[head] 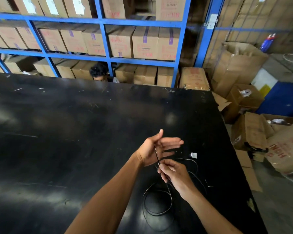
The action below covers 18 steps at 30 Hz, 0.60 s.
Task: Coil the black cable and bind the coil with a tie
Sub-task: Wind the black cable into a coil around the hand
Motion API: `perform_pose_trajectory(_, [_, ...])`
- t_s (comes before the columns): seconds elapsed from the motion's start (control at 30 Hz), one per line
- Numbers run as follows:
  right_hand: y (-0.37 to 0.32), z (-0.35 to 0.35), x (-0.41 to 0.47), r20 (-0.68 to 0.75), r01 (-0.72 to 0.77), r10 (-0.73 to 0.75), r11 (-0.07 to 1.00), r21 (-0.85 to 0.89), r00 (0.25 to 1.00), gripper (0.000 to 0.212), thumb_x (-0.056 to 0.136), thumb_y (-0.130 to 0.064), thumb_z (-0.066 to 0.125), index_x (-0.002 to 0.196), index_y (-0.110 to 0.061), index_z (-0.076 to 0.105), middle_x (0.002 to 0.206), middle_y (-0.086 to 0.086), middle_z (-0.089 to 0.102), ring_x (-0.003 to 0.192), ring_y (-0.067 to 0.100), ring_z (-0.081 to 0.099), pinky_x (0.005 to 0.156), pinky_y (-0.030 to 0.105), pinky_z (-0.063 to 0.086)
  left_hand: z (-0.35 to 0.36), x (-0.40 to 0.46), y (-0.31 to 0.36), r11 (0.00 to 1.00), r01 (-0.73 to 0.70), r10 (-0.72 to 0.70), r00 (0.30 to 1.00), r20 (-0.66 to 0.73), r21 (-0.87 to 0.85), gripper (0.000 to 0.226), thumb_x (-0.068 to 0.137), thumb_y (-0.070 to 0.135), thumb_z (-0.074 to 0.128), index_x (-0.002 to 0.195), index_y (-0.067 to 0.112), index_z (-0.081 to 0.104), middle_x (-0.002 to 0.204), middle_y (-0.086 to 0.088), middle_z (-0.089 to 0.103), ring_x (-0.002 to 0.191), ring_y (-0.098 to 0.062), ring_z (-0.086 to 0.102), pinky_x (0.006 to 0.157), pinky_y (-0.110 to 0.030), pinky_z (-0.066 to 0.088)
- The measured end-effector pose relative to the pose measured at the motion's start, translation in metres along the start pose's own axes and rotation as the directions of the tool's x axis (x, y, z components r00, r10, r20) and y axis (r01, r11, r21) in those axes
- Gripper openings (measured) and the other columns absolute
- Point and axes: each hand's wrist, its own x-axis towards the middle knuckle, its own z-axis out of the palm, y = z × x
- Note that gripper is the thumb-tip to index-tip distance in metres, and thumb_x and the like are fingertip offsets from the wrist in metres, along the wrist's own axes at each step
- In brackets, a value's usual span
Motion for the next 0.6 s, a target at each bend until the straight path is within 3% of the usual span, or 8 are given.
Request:
perform_pose_trajectory(0.4, [-0.021, -0.039, 0.011, 0.032, 0.061, -0.067, 0.982, 0.179, 0.997, 0.011, 0.099, -0.011, 0.065, 0.093, -0.007, 0.073, 0.070, 0.008, 0.065, 0.046, 0.013, 0.046, 0.040, 0.023, 0.033, 0.039, 0.025, 0.022, 0.991, -0.133, 0.132, 0.991, -0.021, -0.010, 0.063, 0.104, 0.049, 0.030, 0.142, 0.004, 0.053, 0.152, -0.018, 0.049, 0.143, -0.032, 0.042, 0.122, -0.059, 0.019])
perform_pose_trajectory(0.6, [-0.032, -0.035, 0.029, 0.072, 0.162, -0.166, 0.985, 0.057, 0.984, 0.017, 0.099, -0.022, 0.067, 0.089, -0.010, 0.074, 0.067, 0.008, 0.064, 0.045, 0.013, 0.048, 0.041, 0.023, 0.037, 0.037, 0.025, 0.055, 0.980, -0.196, 0.196, 0.981, -0.006, -0.048, 0.076, 0.103, 0.055, 0.018, 0.133, -0.002, 0.059, 0.149, -0.022, 0.049, 0.143, -0.034, 0.041, 0.122, -0.061, 0.014])
